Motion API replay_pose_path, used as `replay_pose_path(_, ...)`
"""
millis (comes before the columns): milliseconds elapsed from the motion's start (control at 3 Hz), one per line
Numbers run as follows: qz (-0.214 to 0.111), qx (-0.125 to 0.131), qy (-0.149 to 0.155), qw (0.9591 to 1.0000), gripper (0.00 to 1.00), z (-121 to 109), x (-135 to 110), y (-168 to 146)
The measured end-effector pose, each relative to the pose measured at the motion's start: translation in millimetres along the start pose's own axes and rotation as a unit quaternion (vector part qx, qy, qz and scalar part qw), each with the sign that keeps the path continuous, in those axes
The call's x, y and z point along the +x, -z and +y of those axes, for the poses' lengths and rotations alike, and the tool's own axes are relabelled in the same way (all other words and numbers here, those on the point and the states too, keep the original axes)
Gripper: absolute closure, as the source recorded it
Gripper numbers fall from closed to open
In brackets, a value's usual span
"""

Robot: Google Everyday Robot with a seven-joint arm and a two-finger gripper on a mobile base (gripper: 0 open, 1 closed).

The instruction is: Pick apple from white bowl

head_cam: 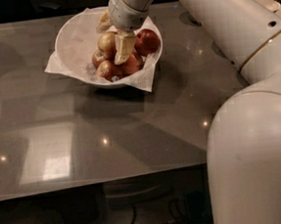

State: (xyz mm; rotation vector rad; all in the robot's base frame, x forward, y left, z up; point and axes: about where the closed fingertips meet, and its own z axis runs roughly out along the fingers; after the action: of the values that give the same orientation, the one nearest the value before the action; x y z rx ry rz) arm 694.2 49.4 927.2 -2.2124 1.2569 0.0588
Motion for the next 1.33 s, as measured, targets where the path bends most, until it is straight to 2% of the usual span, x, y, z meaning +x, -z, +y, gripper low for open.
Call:
replay_pose_path(667,-0.006,-0.008,0.010,0.9999,0.80,3,-7,-2)
replay_pose_path(1000,-0.005,-0.008,0.023,0.9997,1.00,2,-13,9)
replay_pose_path(1333,-0.006,-0.001,0.040,0.9992,1.00,-2,-22,31)
